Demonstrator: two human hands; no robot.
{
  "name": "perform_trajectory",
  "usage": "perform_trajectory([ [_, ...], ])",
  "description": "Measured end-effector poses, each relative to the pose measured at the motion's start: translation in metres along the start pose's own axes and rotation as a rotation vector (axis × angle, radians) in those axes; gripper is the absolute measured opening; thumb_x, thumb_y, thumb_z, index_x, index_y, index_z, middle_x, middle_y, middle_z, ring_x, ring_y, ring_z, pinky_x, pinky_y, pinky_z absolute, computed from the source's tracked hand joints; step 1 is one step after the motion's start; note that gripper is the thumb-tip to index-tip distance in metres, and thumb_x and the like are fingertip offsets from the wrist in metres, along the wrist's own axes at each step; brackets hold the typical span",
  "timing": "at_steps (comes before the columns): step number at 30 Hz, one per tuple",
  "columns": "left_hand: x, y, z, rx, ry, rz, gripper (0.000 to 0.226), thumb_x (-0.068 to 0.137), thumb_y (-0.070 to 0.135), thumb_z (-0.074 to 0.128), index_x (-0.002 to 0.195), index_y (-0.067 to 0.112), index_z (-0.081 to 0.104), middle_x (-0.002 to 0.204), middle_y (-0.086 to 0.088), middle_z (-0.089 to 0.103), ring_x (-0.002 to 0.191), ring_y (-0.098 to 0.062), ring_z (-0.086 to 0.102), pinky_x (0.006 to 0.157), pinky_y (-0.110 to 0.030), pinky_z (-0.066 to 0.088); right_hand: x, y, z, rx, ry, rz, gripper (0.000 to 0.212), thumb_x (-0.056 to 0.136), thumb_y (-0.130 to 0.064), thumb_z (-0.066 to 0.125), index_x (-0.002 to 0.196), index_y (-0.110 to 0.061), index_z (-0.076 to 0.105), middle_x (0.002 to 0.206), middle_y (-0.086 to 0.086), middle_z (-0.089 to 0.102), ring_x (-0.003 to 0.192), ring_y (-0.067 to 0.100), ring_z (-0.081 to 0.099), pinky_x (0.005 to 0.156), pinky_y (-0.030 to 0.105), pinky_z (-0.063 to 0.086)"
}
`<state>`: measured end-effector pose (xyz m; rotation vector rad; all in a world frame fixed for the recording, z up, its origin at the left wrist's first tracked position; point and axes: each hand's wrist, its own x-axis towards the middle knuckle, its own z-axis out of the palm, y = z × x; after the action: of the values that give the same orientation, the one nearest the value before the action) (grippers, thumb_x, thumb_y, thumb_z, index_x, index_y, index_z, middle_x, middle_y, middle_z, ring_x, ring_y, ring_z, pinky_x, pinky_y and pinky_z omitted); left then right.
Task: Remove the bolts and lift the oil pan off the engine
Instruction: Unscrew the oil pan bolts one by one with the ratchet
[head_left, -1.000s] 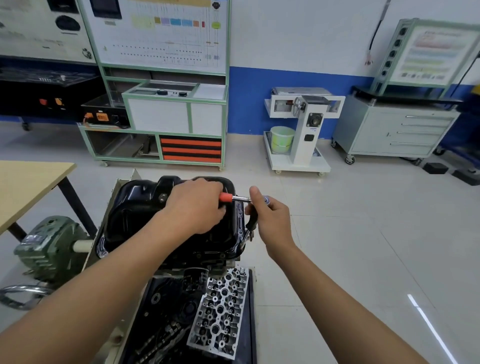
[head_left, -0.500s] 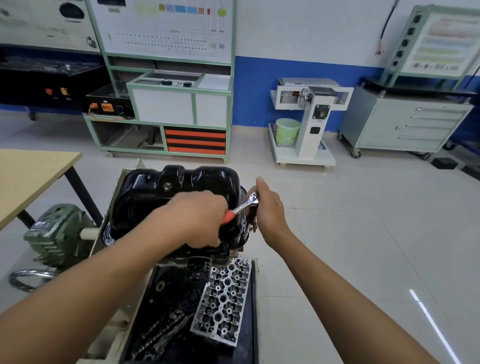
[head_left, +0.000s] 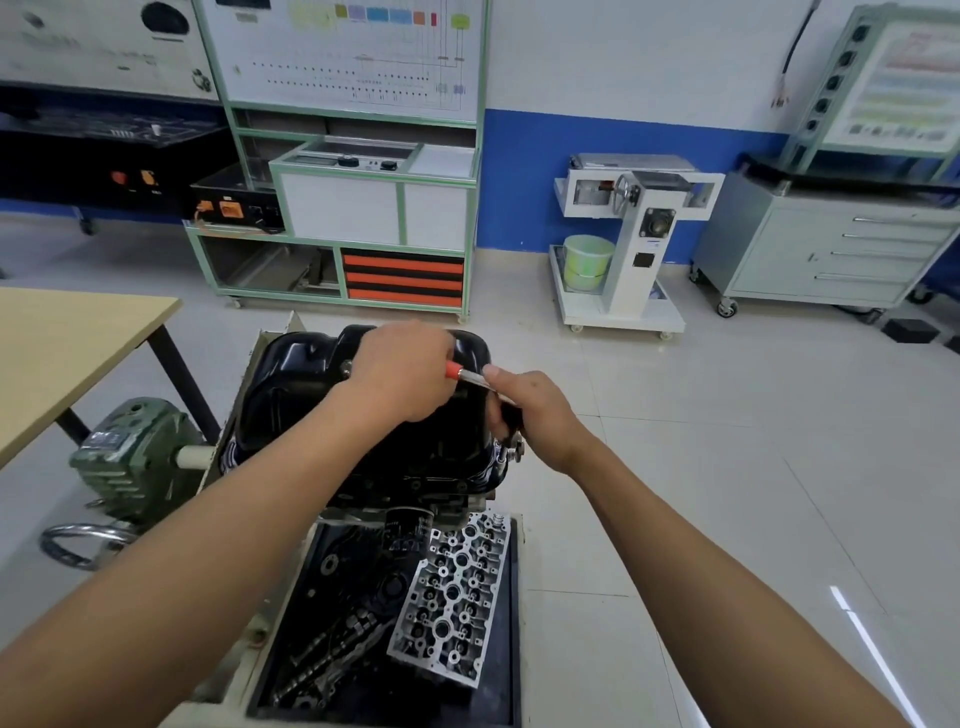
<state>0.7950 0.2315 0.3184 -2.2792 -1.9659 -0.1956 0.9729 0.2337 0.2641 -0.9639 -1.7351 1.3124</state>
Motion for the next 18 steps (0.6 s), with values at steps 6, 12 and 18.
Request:
perform_trajectory([
  [6, -0.062, 0.025, -0.005, -0.073, -0.361, 0.133, 0.050, 0.075, 0.074, 0.063, 0.078, 0.026, 0.054, 0.071, 0.009, 0.059, 0.064, -0.009, 0.055, 0.052, -0.027, 0.037, -0.004, 0.000, 0.016, 0.097, 0.509, 0.004, 0.051, 0.097, -0.044, 0.062, 0.069, -0.002, 0.068, 0.057, 0.007, 0.055, 0.054, 0.014, 0.051, 0.056, 0.027, 0.043],
  [12, -0.080, 0.051, -0.012, -0.160, -0.455, 0.125, 0.060, 0.077, 0.077, 0.061, 0.073, 0.017, 0.059, 0.063, 0.008, 0.060, 0.058, -0.011, 0.056, 0.054, -0.028, 0.043, -0.004, 0.000, 0.024, 0.018, 0.440, 0.056, 0.056, 0.105, -0.039, 0.043, 0.060, -0.012, 0.063, 0.060, 0.000, 0.064, 0.052, 0.001, 0.055, 0.050, 0.009, 0.041],
  [18, -0.060, 0.031, -0.023, -0.161, -0.695, 0.091, 0.059, 0.070, 0.063, 0.081, 0.107, 0.020, 0.066, 0.062, 0.010, 0.072, 0.065, -0.006, 0.066, 0.064, -0.029, 0.050, -0.005, -0.003, 0.014, 0.045, 0.214, -0.007, 0.071, 0.104, -0.043, 0.046, 0.055, 0.008, 0.046, 0.054, 0.015, 0.039, 0.046, 0.020, 0.036, 0.045, 0.016, 0.033],
])
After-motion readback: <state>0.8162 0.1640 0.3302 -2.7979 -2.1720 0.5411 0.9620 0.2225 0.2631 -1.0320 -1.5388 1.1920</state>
